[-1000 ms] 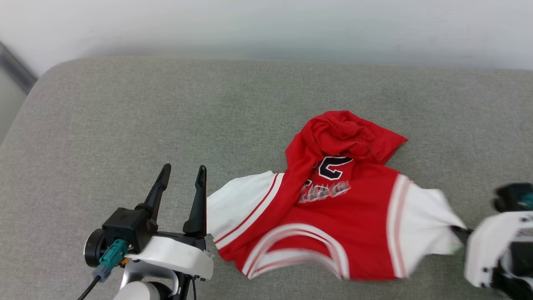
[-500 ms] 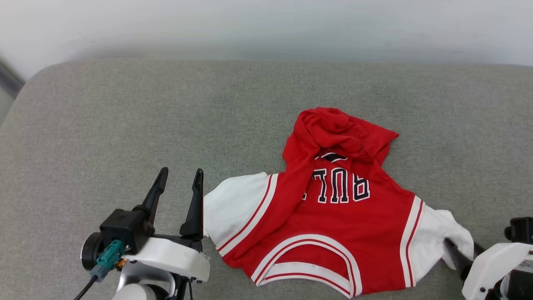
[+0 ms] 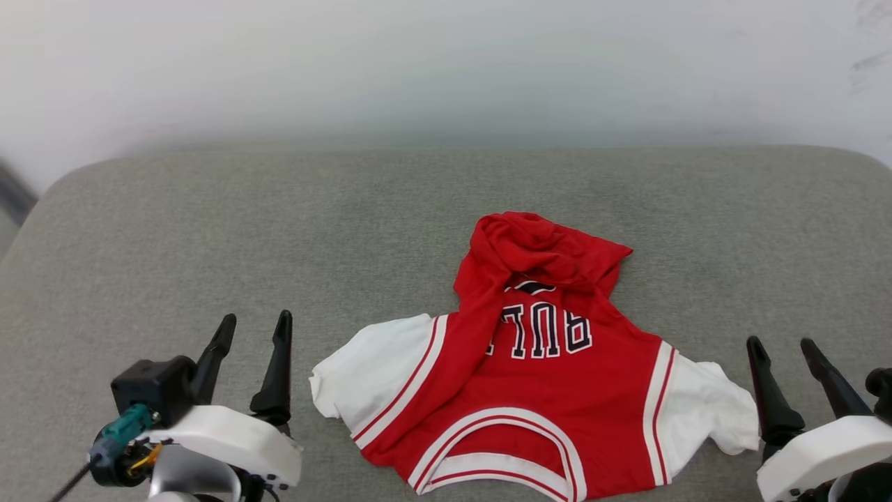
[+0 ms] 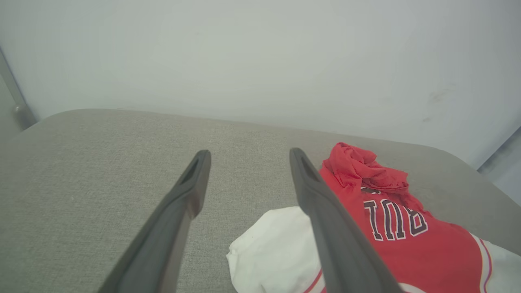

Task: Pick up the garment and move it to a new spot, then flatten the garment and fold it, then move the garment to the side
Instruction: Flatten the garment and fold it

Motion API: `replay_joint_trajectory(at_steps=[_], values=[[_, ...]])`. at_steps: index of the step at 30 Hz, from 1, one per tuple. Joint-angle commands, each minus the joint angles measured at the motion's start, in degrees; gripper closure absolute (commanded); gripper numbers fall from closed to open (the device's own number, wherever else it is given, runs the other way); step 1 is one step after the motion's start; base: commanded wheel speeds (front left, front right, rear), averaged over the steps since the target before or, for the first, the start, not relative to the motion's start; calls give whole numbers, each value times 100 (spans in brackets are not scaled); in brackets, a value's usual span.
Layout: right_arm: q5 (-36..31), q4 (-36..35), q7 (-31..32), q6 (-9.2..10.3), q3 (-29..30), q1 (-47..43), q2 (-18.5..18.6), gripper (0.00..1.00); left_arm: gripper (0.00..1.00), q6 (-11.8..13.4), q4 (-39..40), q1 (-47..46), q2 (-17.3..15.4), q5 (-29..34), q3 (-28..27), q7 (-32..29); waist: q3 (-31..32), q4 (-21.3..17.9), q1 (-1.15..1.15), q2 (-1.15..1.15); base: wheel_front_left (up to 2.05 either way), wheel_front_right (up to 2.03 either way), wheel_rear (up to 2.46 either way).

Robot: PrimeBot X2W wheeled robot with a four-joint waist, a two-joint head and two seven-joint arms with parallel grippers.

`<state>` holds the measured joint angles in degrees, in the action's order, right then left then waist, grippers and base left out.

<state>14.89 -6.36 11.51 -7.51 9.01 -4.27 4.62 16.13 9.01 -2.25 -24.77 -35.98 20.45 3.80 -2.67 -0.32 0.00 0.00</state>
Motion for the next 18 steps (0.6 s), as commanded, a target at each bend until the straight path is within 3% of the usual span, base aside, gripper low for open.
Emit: replay_joint_trajectory(at_steps=[1, 9, 18], values=[[-36, -115, -66, 3, -44, -115, -43, 0, 0, -39, 35, 54, -68, -64, -41, -88, 44, -79, 0, 0, 0, 0, 0], [-226, -862, -263, 3, -561, -257, -170, 0, 0, -261, -199, -297, -692, -671, -10, -1668, -140, -473, 0, 0, 0, 0, 0], [-57, -919, -337, 3, -886, -69, -180, 0, 0, -547, -967, -754, -1203, -1188, 288, -3398, -682, -1000, 0, 0, 0, 0, 0]])
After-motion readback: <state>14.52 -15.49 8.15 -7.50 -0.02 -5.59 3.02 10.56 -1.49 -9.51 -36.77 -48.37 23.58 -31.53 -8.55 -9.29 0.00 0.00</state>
